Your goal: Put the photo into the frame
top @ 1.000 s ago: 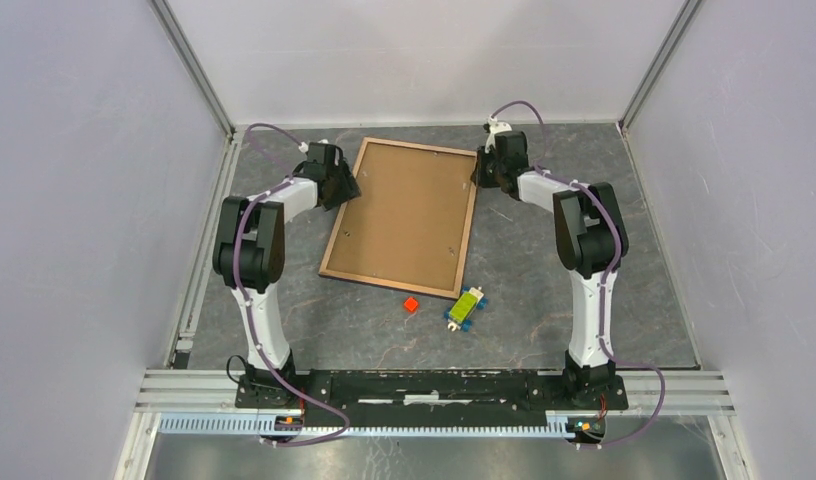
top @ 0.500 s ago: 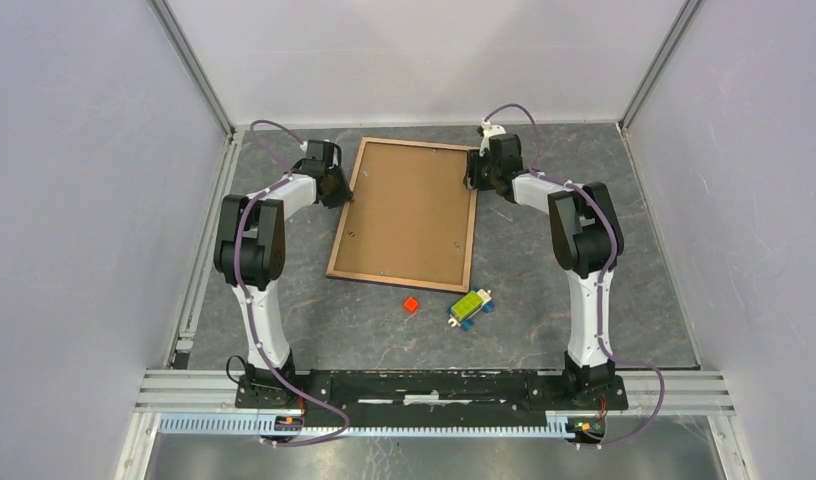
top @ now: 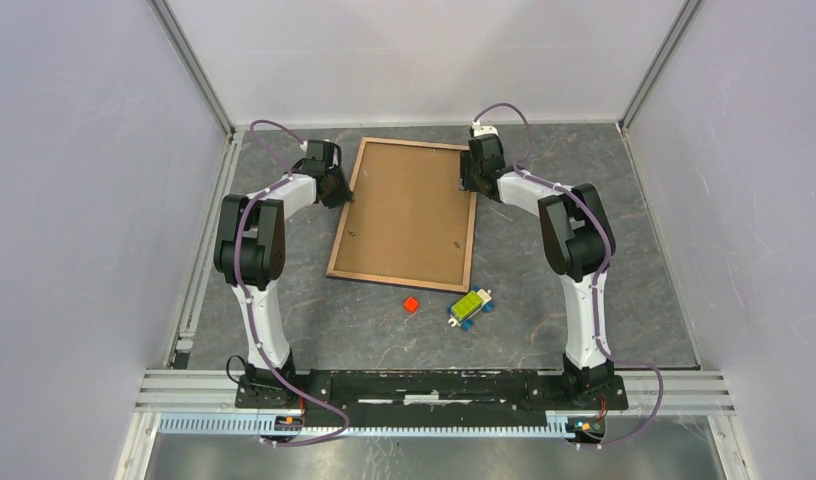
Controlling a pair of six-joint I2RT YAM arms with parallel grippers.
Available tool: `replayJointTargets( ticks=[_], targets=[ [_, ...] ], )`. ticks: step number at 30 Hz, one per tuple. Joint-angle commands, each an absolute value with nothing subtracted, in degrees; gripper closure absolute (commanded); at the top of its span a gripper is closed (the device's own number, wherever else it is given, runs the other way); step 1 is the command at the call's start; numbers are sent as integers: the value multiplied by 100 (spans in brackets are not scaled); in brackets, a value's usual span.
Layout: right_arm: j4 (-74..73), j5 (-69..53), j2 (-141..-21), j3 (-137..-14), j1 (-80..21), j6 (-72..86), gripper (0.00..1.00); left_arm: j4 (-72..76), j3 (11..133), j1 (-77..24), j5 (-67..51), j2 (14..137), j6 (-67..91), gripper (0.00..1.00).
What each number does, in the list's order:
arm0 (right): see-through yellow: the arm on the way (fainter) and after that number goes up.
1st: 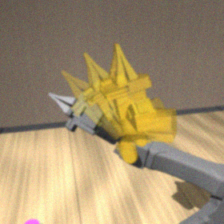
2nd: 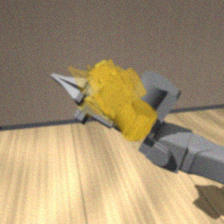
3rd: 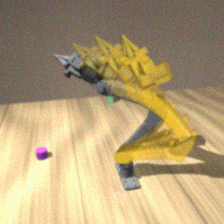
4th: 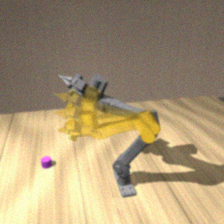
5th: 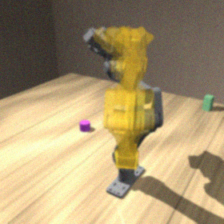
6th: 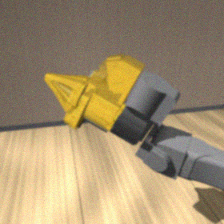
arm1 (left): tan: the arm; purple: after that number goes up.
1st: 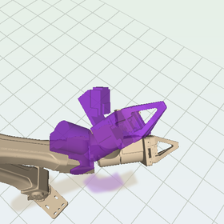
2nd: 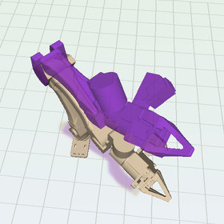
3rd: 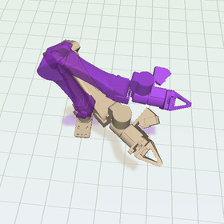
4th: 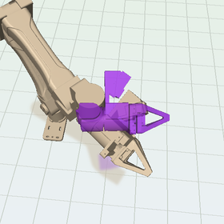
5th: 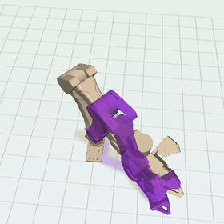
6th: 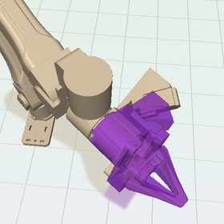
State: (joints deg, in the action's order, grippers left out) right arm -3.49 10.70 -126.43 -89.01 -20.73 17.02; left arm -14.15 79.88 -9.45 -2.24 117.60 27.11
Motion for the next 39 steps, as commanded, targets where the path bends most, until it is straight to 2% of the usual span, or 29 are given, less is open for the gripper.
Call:
replayJointTargets(
  ticks=[1,9,16,24,31,39],
  targets=[
    [-852,1579,-12650,-9051,-2188,1837,50,-1350,8004,-1011,-400,11714,2804,91],
    [-882,1486,-12934,-9398,-2184,1889,50,-1350,8012,-1011,-448,11742,2821,95],
    [-966,1489,-13046,-9520,-2189,1899,57,-1336,7999,-1012,-457,11756,2839,96],
    [-1044,1505,-13155,-9639,-2197,1946,50,-1331,7998,-1011,-466,11761,2839,98],
    [-1174,1625,-13309,-9881,-2196,2027,48,-1336,8019,-1011,-481,11786,2848,98],
    [-1413,1776,-13430,-10048,-2211,2164,58,-1336,8007,-1011,-473,11786,2848,98]
  ],
)
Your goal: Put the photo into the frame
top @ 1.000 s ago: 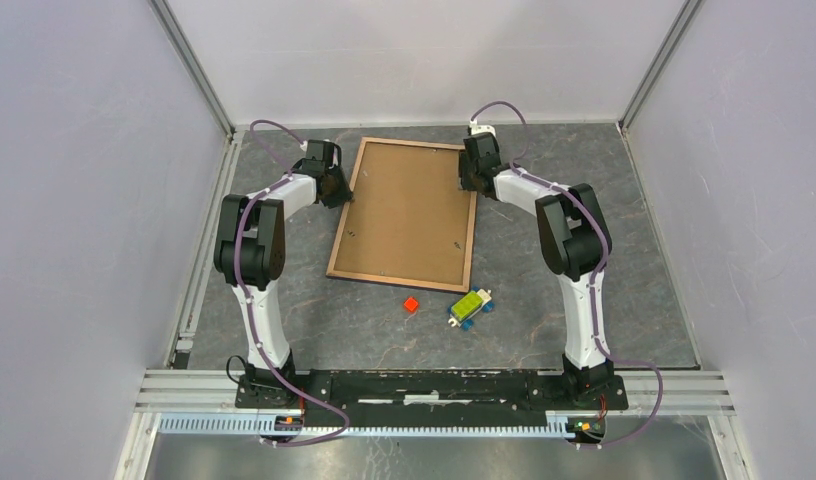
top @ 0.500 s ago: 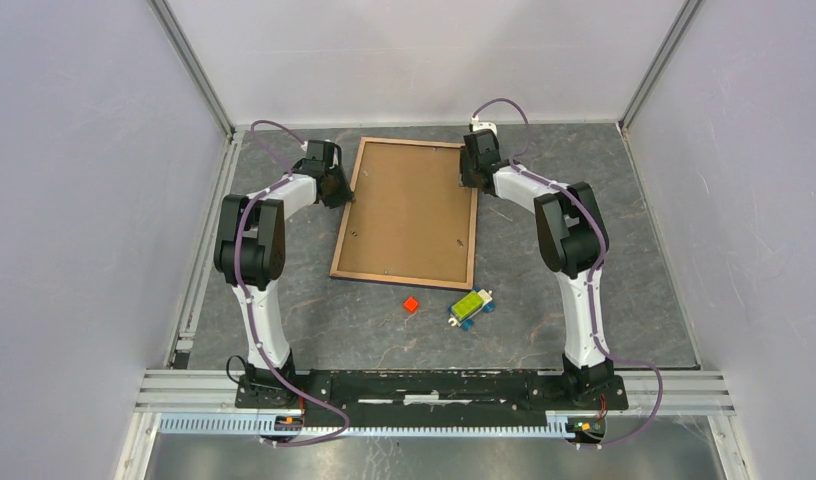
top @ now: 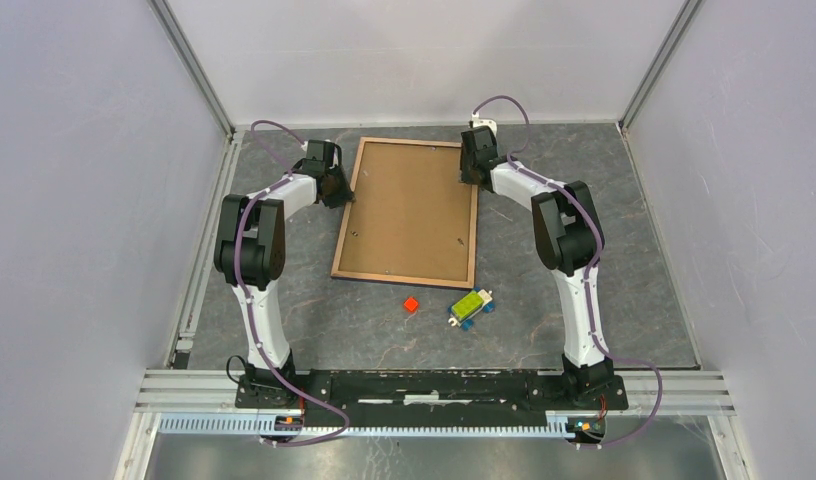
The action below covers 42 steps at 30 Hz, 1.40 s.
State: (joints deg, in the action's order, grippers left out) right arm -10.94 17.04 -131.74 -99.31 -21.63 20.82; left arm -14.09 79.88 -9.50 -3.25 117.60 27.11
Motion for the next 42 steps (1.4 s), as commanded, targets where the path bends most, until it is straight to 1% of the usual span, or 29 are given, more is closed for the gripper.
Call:
replayJointTargets(
  ticks=[1,3,5,9,13,15,17,19,22,24,28,32,36,39,42],
  targets=[
    [-1417,1770,-13425,-10037,-2223,2173,60,-1329,8007,-1015,-475,11786,2847,98],
    [-1407,1727,-13404,-9981,-2241,2207,63,-1331,8007,-1015,-470,11795,2848,98],
    [-1385,1695,-13419,-9975,-2253,2218,68,-1335,8014,-1011,-472,11796,2843,98],
    [-1467,1659,-13441,-10023,-2261,2266,76,-1331,8019,-1011,-491,11796,2848,98],
    [-1252,1556,-13305,-9756,-2294,2296,81,-1329,8016,-1011,-501,11796,2848,98],
    [-1284,1535,-13347,-9882,-2293,2228,81,-1336,8021,-1010,-505,11806,2847,98],
    [-1381,1588,-13411,-10058,-2281,2167,78,-1331,8023,-1011,-519,11804,2848,98],
    [-1411,1671,-13376,-10100,-2259,2197,71,-1322,8018,-1011,-521,11815,2856,98],
    [-1164,1842,-13167,-9865,-2245,2366,64,-1316,8016,-1011,-557,11817,2856,98],
    [-1049,1913,-13099,-9737,-2247,2468,62,-1310,8020,-1011,-566,11827,2856,98],
    [-1204,1921,-13223,-9864,-2251,2540,59,-1303,8022,-1011,-551,11826,2849,98],
    [-1516,1916,-13311,-9942,-2260,2506,60,-1309,8016,-1006,-546,11822,2847,98],
    [-1340,1942,-13063,-9494,-2280,2451,67,-1314,8029,-1011,-557,11829,2865,98],
    [-1328,1864,-13000,-9409,-2292,2431,73,-1317,8020,-1013,-555,11829,2870,98],
    [-1255,1814,-12933,-9290,-2314,2419,75,-1325,8030,-1011,-521,11832,2850,98]
  ],
)
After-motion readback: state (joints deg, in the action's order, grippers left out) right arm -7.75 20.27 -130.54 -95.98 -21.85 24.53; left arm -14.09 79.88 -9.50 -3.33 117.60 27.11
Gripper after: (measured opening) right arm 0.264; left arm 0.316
